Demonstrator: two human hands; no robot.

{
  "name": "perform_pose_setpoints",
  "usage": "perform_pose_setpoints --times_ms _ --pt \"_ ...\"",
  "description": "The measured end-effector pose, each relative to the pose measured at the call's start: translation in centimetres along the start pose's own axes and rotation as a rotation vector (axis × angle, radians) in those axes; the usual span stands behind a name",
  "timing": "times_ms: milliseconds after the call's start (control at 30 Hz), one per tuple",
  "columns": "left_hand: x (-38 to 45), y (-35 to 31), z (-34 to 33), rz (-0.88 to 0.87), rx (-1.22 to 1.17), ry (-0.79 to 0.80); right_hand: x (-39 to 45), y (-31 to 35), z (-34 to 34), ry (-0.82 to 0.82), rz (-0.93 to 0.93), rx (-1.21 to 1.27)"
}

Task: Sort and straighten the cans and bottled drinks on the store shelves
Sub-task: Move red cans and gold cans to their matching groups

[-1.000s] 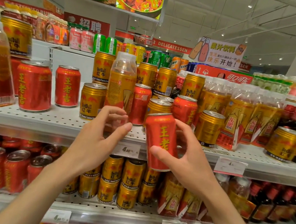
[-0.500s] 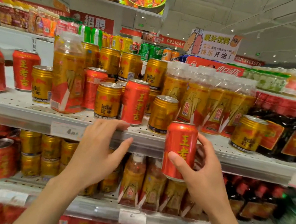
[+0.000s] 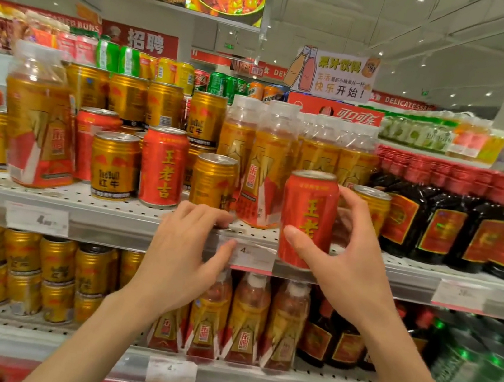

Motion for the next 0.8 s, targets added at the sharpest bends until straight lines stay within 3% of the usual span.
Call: perform_pose_setpoints --times_ms 667,800 --pt "0.1 1.2 -1.2 -0.011 0.035 -0.023 3.0 -2.6 -1.9 -0.069 0.04 -0.446" --pt "0.1 1.1 -1.3 -0.009 0.041 -0.022 2.4 -2.7 -0.1 -0.194 0.192 -0.489"
Point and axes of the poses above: each hand's wrist, its own x-axis towards the middle knuckle, its own z-axis out of the back of the hand, y = z × x, the point moved 3 cm from there along x, towards the middle knuckle, and after that the axes turned 5 degrees about z, right-handed, at the moved point
